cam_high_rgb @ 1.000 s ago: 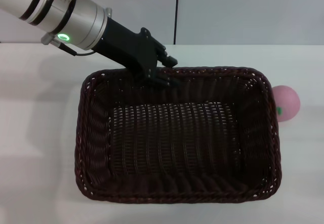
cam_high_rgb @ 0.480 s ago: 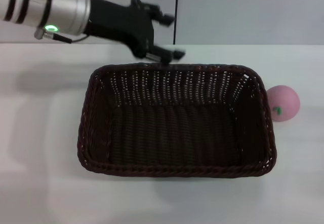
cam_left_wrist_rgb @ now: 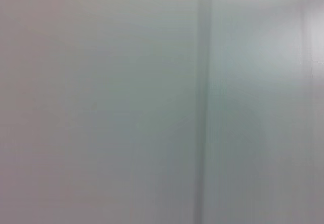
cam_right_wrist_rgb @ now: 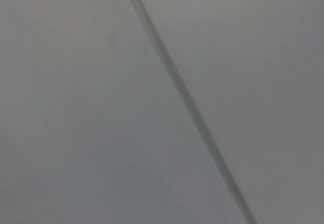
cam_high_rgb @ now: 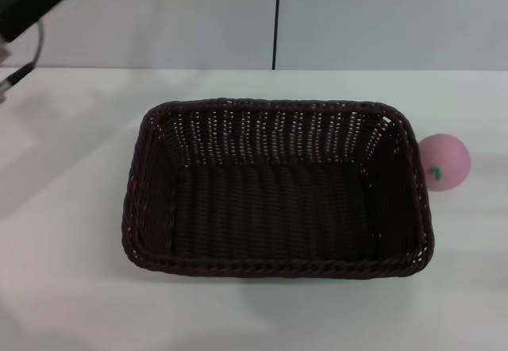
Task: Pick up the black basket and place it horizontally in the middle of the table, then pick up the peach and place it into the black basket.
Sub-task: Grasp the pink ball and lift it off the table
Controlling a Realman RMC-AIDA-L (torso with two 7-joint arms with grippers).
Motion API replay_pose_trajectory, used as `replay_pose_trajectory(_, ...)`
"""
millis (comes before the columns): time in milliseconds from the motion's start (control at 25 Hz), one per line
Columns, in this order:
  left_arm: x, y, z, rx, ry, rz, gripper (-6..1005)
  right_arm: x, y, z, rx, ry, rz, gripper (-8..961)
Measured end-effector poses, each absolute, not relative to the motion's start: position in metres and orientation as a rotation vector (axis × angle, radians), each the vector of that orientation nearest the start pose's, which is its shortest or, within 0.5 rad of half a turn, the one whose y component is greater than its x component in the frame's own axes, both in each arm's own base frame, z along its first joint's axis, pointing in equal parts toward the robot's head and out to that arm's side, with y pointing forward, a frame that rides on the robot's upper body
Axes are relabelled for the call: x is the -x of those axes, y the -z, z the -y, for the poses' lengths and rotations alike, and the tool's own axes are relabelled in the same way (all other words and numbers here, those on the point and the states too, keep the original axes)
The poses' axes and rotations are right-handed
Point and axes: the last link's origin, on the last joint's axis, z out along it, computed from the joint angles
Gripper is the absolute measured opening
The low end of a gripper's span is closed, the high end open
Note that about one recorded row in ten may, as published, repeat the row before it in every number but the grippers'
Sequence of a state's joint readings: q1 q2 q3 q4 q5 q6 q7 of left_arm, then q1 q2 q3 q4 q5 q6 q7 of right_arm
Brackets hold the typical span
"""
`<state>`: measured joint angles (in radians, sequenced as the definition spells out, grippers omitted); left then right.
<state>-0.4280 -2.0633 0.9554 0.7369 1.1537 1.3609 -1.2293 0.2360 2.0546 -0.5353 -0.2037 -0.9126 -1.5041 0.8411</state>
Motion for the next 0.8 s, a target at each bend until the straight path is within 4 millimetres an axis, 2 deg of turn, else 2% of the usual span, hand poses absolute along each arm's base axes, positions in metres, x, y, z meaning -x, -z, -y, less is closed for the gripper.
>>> replay_pose_trajectory(80,0.246,-0.067,-0.349,1.968,1.331,0.415,832,-0.373,-0.085,-0.266,1.490,-1.135,-0.707,488)
replay_pose_trajectory(160,0.251,-0.067,-0.345,1.927,1.350,0.416,832,-0.364,-0.101,-0.275,1.655,-1.151,-0.748,488)
replay_pose_trajectory(200,0.251,-0.067,-0.345,1.927,1.350,0.416,832,-0.364,-0.101,-0.275,1.655,-1.151,-0.748,488)
replay_pose_trajectory(280,0.251,-0.067,-0.345,1.927,1.350,0.416,832,-0.356,-0.111,-0.283,1.782,-1.126,-0.799,489)
replay_pose_trajectory(320,0.268,-0.064,-0.330,1.814,1.392,0.430,832,-0.352,-0.117,-0.287,1.850,-1.089,-0.817,489)
replay_pose_trajectory(360,0.272,-0.063,-0.327,1.793,1.397,0.447,832,-0.344,-0.123,-0.296,1.978,-0.992,-0.880,489)
replay_pose_trajectory(400,0.274,-0.063,-0.326,1.782,1.399,0.458,832,-0.344,-0.123,-0.296,1.978,-0.992,-0.880,489)
replay_pose_trajectory(600,0.275,-0.063,-0.324,1.770,1.415,0.458,832,-0.326,-0.131,-0.321,2.236,-0.659,-1.053,490)
replay_pose_trajectory(760,0.273,-0.063,-0.325,1.770,1.423,0.458,832,-0.310,-0.123,-0.344,2.394,-0.362,-1.133,491)
replay_pose_trajectory(800,0.273,-0.062,-0.325,1.770,1.425,0.461,832,-0.310,-0.123,-0.344,2.394,-0.362,-1.133,491)
